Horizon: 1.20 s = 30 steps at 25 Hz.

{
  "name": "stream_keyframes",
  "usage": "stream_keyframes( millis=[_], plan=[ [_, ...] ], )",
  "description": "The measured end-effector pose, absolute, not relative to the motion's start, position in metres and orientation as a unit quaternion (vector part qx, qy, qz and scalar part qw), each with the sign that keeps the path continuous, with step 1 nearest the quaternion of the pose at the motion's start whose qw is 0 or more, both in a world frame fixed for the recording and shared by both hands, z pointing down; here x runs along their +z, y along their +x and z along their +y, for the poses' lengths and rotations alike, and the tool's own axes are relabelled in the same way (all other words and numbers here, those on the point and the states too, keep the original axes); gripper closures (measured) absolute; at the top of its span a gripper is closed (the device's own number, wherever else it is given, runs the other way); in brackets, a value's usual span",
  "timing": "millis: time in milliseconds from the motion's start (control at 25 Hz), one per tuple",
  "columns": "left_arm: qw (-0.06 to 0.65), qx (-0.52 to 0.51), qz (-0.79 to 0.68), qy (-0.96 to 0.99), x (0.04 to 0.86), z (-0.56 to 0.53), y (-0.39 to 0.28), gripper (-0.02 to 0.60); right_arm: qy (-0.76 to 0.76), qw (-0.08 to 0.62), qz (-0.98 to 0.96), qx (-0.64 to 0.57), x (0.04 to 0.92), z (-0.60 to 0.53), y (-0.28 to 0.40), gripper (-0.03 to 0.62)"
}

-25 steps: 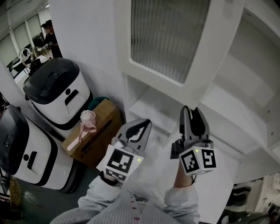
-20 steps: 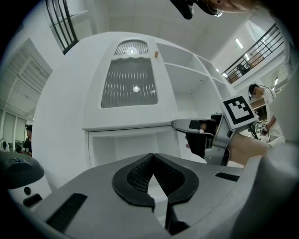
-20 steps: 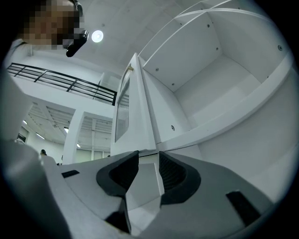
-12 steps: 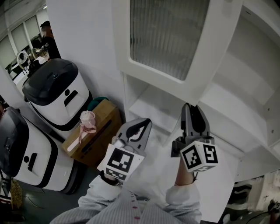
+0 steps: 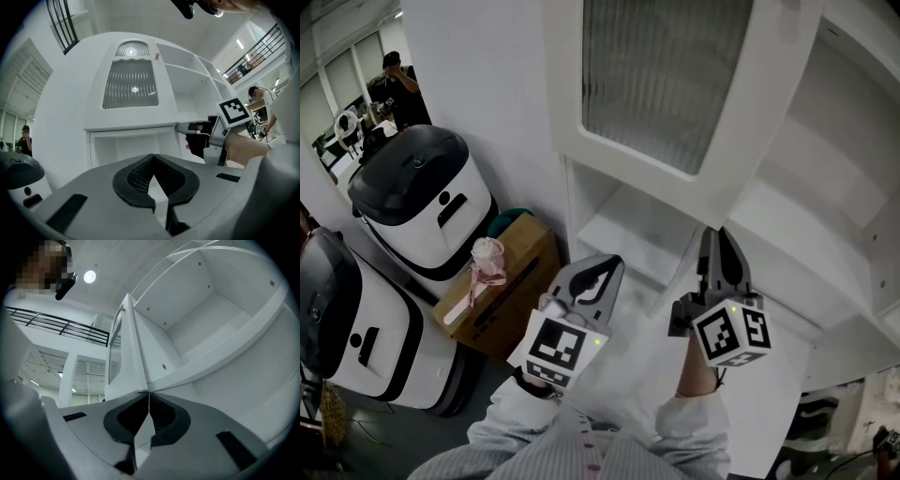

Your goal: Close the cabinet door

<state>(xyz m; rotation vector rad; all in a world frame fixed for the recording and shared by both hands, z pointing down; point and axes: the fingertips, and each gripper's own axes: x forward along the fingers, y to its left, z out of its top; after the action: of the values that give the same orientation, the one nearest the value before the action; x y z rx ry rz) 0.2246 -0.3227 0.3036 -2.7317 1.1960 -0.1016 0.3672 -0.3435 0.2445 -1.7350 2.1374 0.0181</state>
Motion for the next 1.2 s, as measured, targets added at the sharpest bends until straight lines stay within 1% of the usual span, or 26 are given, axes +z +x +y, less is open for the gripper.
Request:
stream_keyframes(
  millis=[760,1000,1200],
  plan=[
    [0.085,-0.027,0.389,-0.917,0.294,-0.299,0.229,0.572,-0.620,0.181,0.764,0.011,0.247,-0.320,0.364,0.577],
    [0.085,-0.014,0.376,-0.923,0.287,-0.278,0.240,0.572,-0.614,0.162,0.772,0.021,0.248,-0.295,0.363,0.577],
    [0.074,0.002,0.360,-0.930,0.284,-0.261,0.259,0.572,-0.599,0.125,0.790,0.033,0.254,-0.268,0.361,0.577]
  ],
)
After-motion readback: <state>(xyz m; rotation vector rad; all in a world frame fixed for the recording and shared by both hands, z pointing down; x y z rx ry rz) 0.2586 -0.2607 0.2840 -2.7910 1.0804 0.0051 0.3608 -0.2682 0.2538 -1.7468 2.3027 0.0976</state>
